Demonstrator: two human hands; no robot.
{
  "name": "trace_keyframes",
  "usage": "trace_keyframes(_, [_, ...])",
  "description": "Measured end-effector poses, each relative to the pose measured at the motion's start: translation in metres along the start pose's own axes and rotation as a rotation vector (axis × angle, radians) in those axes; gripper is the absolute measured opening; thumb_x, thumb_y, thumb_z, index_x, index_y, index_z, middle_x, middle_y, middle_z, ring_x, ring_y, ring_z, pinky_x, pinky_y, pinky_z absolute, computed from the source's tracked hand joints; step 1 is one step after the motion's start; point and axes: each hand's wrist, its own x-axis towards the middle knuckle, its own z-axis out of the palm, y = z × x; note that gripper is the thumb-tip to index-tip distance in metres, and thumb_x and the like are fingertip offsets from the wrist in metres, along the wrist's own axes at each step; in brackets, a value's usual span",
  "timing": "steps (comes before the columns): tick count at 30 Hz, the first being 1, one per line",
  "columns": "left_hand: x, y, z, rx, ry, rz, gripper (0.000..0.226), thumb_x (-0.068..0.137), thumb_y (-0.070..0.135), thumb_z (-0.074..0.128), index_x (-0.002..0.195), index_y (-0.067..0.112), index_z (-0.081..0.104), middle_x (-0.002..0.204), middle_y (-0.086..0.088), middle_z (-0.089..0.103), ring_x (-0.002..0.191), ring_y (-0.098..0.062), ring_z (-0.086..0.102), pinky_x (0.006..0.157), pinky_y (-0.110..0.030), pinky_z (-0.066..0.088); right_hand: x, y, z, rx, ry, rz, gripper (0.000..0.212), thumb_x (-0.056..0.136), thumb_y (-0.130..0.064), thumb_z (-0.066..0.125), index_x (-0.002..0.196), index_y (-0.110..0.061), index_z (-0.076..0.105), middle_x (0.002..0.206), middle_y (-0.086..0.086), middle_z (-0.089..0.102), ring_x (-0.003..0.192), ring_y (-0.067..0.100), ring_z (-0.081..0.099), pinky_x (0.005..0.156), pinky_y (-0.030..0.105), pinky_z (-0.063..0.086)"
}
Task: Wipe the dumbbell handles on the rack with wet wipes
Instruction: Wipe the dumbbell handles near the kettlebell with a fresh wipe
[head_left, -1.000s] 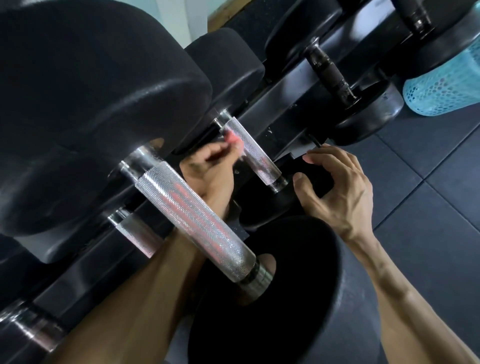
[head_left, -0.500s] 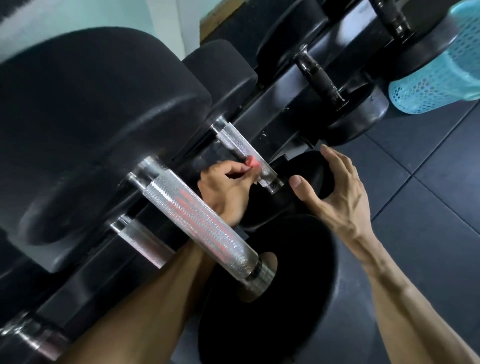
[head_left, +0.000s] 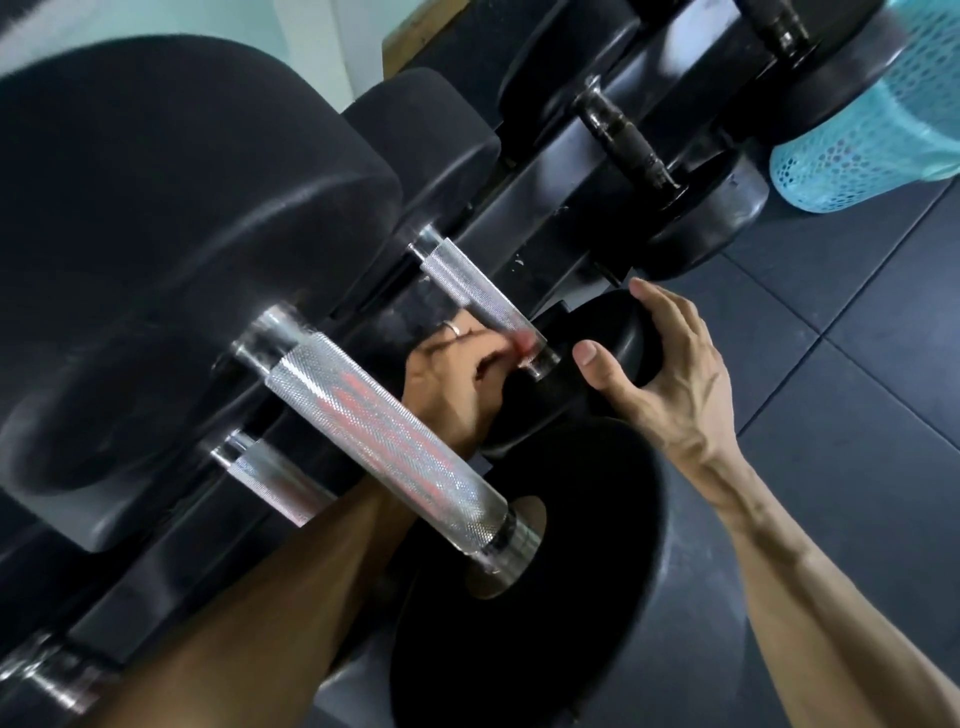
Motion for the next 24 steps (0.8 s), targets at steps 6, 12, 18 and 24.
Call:
trace_keyframes(6, [0.031,0.006,-0.005,0.08,0.417,-0.1,0.007,0.087,0.02,0.072,0.087,0.018,0.078,0.081,-0.001,0.069,0.078,-0.013,0.061,0.073,-0.013,0.034,0.0,0.001,0.002,0.015,0.011,-0.002,0.096,0.07,-0.079,0.048,0.143,-0.017,0.05,0.144,-0.005,0.051,0.134,0.013,0.045,0.104,0.02,0.03])
trace_keyframes(12, [0.013,0.004,-0.001,0.246,-0.029,0.279,0.018,0.089,0.006,0.059,0.096,0.01,0.075,0.083,-0.011,0.066,0.069,-0.033,0.063,0.066,-0.029,0.047,-0.001,0.0,0.002,0.024,0.026,-0.003,0.093,0.07,-0.077,0.05,0.141,-0.017,0.052,0.142,-0.006,0.053,0.132,0.011,0.046,0.103,0.016,0.028])
trace_keyframes(18, [0.045,-0.006,-0.017,0.326,0.304,0.159,0.019,0.098,0.02,0.061,0.103,0.012,0.077,0.086,-0.005,0.063,0.073,-0.028,0.063,0.063,-0.037,0.056,-0.002,0.001,0.003,0.037,0.028,-0.009,0.091,0.071,-0.077,0.05,0.141,-0.018,0.053,0.142,-0.007,0.053,0.133,0.011,0.045,0.103,0.019,0.029])
trace_keyframes(24, [0.019,-0.002,0.0,0.158,0.035,0.218,0.019,0.096,0.017,0.062,0.104,0.011,0.077,0.089,-0.007,0.064,0.083,-0.023,0.068,0.076,-0.036,0.056,-0.001,0.002,0.004,0.036,0.037,-0.011,0.091,0.071,-0.077,0.051,0.14,-0.018,0.054,0.14,-0.008,0.054,0.131,0.009,0.046,0.099,0.005,0.024])
